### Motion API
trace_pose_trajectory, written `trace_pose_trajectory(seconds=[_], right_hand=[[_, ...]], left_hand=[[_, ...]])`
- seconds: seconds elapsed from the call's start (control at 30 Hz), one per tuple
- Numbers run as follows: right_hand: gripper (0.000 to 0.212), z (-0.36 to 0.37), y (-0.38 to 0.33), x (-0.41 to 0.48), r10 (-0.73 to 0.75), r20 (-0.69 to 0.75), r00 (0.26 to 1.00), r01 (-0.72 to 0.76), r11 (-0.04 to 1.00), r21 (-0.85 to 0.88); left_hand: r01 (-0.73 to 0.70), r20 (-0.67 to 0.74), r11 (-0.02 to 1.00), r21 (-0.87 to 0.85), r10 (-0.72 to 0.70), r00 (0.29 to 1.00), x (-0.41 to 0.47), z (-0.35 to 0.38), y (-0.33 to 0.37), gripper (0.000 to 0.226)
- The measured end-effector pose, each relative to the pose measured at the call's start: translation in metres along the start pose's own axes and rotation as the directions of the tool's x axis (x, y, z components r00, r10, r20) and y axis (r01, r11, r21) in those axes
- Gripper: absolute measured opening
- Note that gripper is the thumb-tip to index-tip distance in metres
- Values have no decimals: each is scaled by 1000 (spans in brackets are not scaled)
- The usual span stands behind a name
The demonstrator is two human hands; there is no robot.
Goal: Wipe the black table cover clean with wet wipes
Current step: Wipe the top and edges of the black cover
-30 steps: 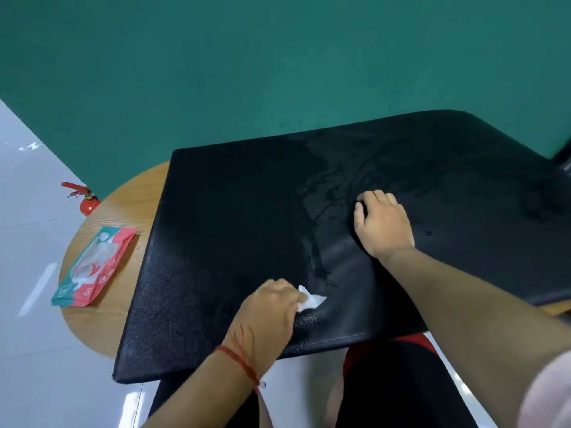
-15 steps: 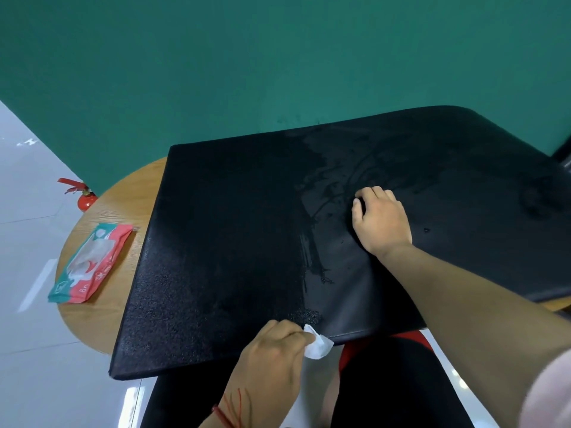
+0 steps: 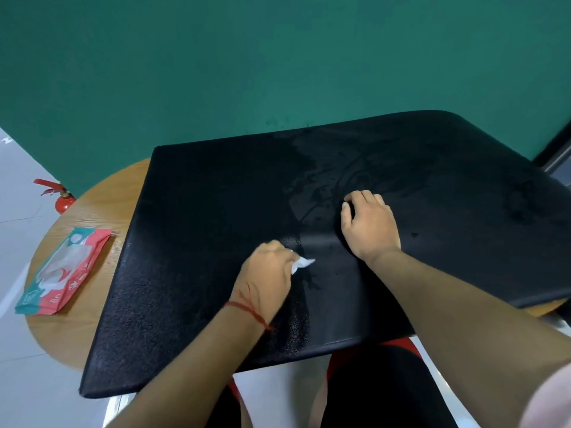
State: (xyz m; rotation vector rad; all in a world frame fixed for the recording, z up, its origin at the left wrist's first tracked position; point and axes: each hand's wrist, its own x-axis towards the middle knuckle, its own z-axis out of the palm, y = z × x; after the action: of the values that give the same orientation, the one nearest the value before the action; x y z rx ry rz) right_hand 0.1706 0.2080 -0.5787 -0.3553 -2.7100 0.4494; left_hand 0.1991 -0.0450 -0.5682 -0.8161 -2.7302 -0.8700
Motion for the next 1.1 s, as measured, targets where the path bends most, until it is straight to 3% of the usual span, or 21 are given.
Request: trace_pose_trajectory(seconds=[0.23,0.33,0.63,0.8,1.1], right_hand=[[33,1,1,1,5,-18,1000,-5,1000,24],[33,1,1,2,5,-10,1000,-4,999,41],[32,1,0,2,9,-3,1000,-9,999,40],[35,-2,1,1,14,5,1000,-15,999,29],[35,-1,1,0,18,4,1000,-18,1000,18]], left_hand=[[231,100,973,-16,-228,968,87,-2,-23,25],[264,135,964,-26,-258,957,98,-8,-23,27],[11,212,991,-135,18,977,-13,-18,12,24],[-53,227,985,-163,90,970,-88,-15,30,26],[-195,41,976,-95,200,979,-126,3,48,26]])
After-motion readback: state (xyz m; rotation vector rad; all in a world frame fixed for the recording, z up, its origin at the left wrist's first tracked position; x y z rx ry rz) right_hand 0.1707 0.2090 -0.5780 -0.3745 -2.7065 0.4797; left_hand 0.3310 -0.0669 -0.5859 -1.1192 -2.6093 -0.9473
